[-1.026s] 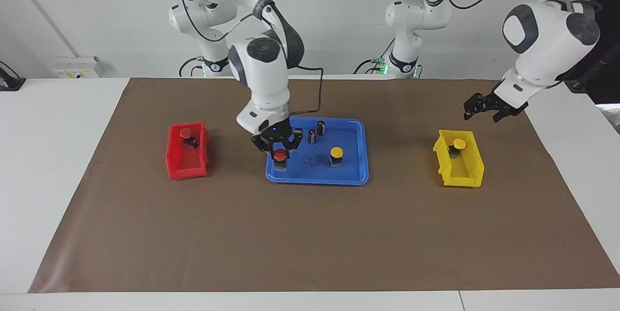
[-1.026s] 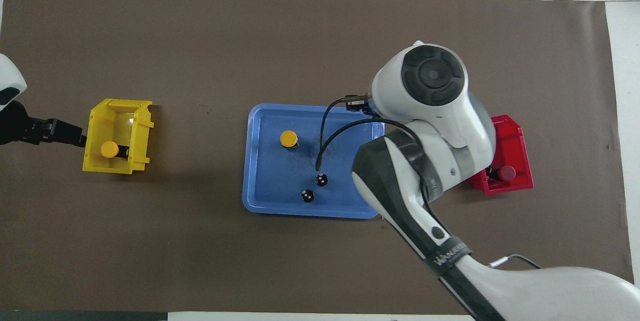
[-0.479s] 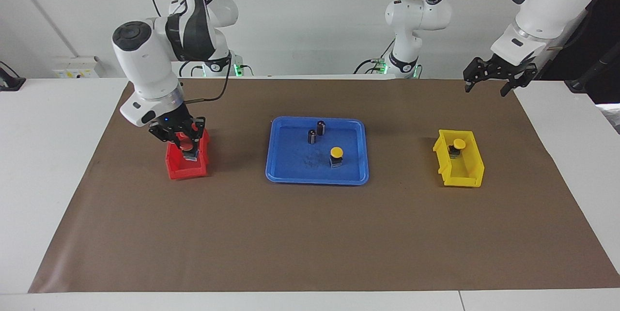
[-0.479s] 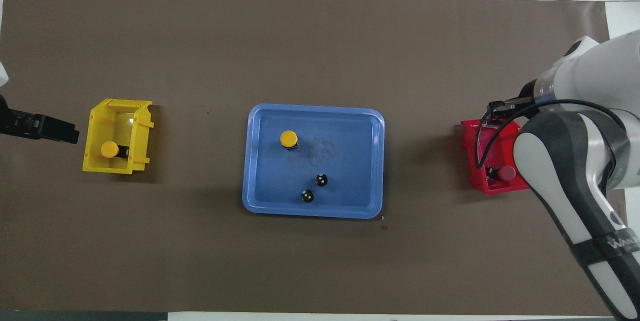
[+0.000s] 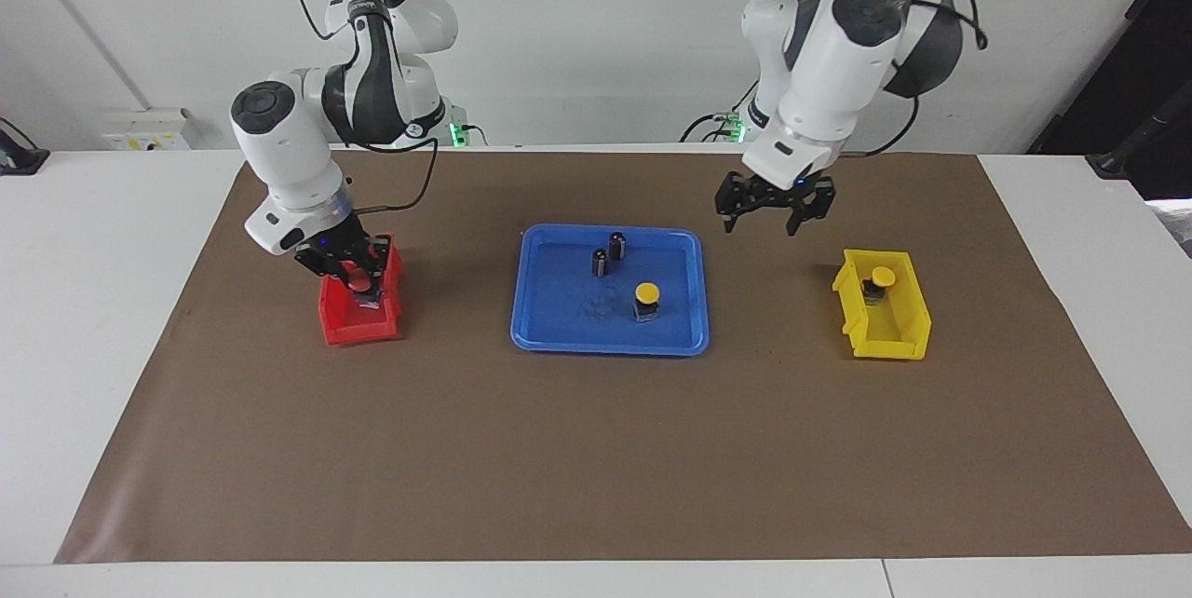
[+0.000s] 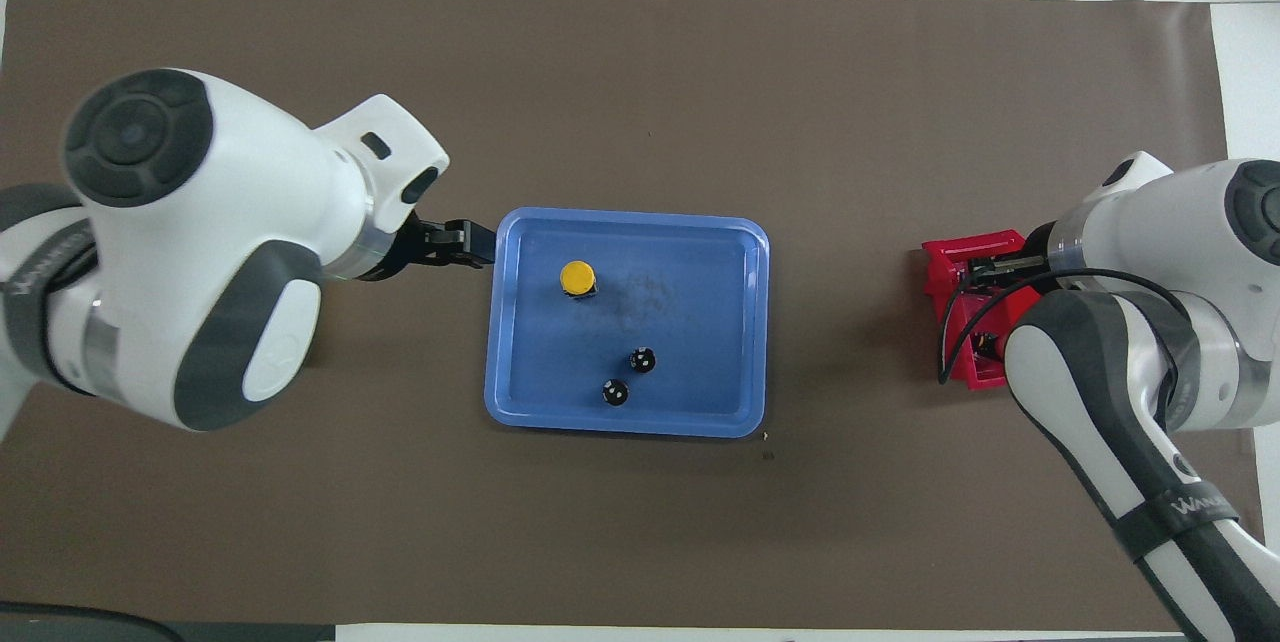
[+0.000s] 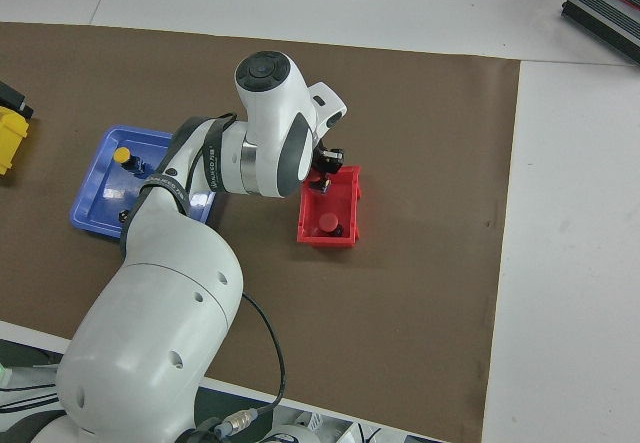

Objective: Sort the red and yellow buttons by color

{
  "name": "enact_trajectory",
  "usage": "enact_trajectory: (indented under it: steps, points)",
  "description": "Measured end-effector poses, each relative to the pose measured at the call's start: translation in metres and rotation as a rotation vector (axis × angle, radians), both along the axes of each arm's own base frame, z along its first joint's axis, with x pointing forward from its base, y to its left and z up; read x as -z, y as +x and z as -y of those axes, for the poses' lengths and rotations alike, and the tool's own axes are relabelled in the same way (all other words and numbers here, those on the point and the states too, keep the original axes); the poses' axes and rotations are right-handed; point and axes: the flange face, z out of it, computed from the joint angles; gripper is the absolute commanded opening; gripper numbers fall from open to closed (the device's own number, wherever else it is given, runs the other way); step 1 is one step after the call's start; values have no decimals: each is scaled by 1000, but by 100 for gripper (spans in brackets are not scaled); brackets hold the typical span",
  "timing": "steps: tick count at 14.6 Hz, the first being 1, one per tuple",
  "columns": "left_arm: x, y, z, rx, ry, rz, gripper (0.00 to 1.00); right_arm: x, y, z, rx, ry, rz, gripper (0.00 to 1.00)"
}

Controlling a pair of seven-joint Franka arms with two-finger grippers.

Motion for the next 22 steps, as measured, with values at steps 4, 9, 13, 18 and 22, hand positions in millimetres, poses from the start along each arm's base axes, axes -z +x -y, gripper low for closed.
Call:
enact_trajectory:
  steps: [4,9,13,18,22]
  points:
    - [66,1,55,-17,5,-2,100,12,-7,17,-12,-1,7,18]
    - [107,-13,106,-32,30,-28,89,29,-15,20,-17,-1,22,21]
    - [122,-11,106,-42,43,-39,75,39,-20,18,-20,-1,26,90]
    - [126,-9,105,-46,44,-37,55,10,-9,20,-18,0,-6,100]
    - [136,-7,106,-47,48,-38,2,-85,15,21,-20,3,-48,100]
